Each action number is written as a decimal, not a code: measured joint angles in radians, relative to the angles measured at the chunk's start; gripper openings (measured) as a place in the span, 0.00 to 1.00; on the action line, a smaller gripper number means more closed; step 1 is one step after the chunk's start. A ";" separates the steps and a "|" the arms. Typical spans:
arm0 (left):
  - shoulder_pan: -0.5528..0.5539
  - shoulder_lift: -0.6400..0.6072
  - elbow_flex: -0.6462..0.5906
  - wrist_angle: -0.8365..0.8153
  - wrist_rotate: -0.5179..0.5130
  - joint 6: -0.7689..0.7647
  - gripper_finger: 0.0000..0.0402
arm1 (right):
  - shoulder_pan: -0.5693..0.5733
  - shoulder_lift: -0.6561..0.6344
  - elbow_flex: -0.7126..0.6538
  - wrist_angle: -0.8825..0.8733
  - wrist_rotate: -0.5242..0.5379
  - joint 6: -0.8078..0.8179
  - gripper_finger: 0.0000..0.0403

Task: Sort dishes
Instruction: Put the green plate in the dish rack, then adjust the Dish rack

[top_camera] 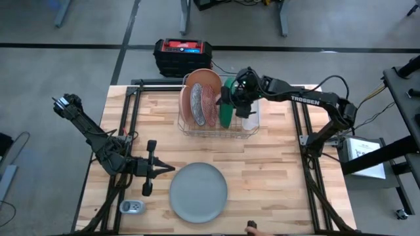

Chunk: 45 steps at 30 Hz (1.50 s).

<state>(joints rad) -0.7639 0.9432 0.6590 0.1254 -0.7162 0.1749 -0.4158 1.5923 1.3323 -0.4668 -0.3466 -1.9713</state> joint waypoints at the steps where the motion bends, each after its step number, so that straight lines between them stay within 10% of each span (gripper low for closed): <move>1: 0.000 0.000 0.000 0.001 0.000 0.000 0.00 | 0.004 0.000 0.000 -0.010 0.001 0.000 0.70; 24: 0.006 0.000 -0.002 -0.030 -0.064 -0.044 0.00 | -0.050 -0.135 0.002 -0.025 0.550 0.340 0.70; 33: 0.042 0.000 -0.002 -0.232 -0.079 -0.364 0.00 | -0.087 -0.251 0.004 -0.107 0.908 1.435 0.65; 38: 0.038 0.055 -0.002 -0.322 0.062 -0.593 0.00 | -0.081 -0.322 -0.029 -0.354 0.716 2.081 0.60; 45: 0.032 0.213 -0.002 -0.322 0.220 -0.645 0.00 | 0.112 -0.399 -0.235 -0.397 0.616 2.439 0.52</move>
<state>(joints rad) -0.7318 1.1563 0.6575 -0.1970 -0.4963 -0.4698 -0.3038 1.1936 1.0968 -0.8639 0.2692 0.4681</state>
